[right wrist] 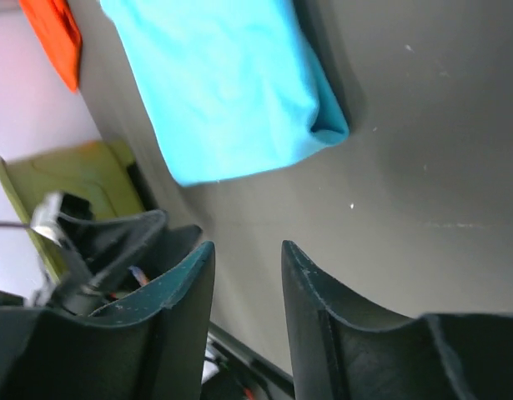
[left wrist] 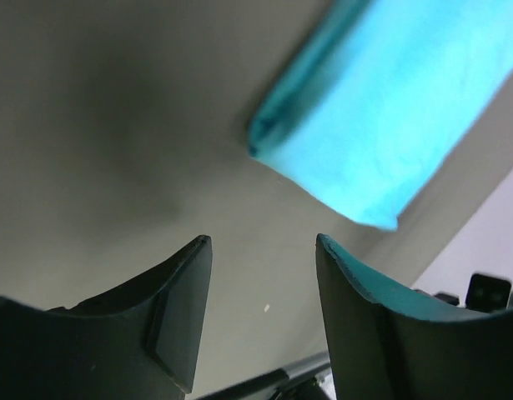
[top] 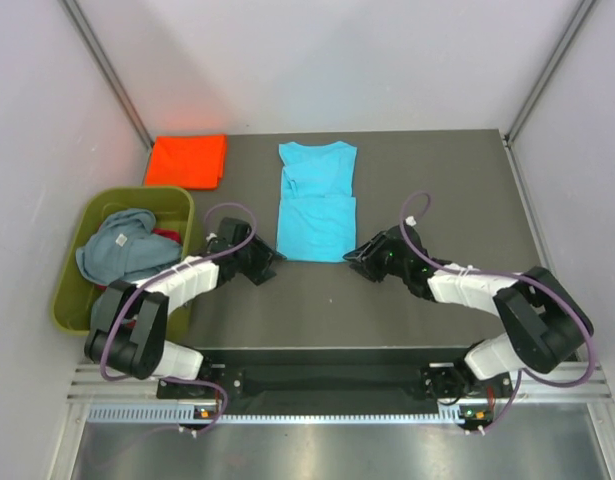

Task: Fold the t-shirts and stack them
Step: Fold the tshirt

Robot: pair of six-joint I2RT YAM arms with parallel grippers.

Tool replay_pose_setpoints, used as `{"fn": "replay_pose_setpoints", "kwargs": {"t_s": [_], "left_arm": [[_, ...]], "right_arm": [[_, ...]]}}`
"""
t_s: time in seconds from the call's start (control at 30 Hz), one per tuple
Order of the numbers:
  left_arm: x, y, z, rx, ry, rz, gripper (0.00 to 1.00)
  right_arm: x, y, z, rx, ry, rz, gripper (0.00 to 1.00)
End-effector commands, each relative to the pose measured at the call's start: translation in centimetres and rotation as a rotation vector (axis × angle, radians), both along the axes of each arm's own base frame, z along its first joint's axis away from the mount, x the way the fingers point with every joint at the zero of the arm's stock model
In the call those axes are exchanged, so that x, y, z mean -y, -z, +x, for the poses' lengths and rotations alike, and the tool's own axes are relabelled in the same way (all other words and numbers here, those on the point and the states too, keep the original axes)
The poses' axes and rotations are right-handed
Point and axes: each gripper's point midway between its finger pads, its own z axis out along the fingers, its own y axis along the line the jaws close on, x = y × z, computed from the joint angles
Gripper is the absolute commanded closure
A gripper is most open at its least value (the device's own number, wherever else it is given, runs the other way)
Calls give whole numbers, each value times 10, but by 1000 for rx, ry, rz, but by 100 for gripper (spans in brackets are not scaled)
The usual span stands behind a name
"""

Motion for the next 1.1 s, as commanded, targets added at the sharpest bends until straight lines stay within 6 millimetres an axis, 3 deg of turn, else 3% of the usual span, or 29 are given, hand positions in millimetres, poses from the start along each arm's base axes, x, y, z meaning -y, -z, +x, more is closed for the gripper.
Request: {"fn": "replay_pose_setpoints", "kwargs": {"t_s": [0.0,0.23,0.37,0.53,0.77,1.07], "left_arm": [[-7,7,14,-7,-135,-7,42],[-2,20,27,-29,-143,-17,41],[-3,26,33,-38,-133,2,42],[-11,34,36,-60,-153,14,44],[-14,49,29,-144,-204,-13,50],[-13,52,33,-156,-212,-10,60]], "right_arm": [[-5,-2,18,-9,163,91,61],[-2,25,29,-87,249,52,50],[-1,40,28,-137,262,32,50],[0,53,31,-172,265,-1,53],[9,55,34,-183,297,-64,59],[14,63,33,-216,331,-70,62]]}}
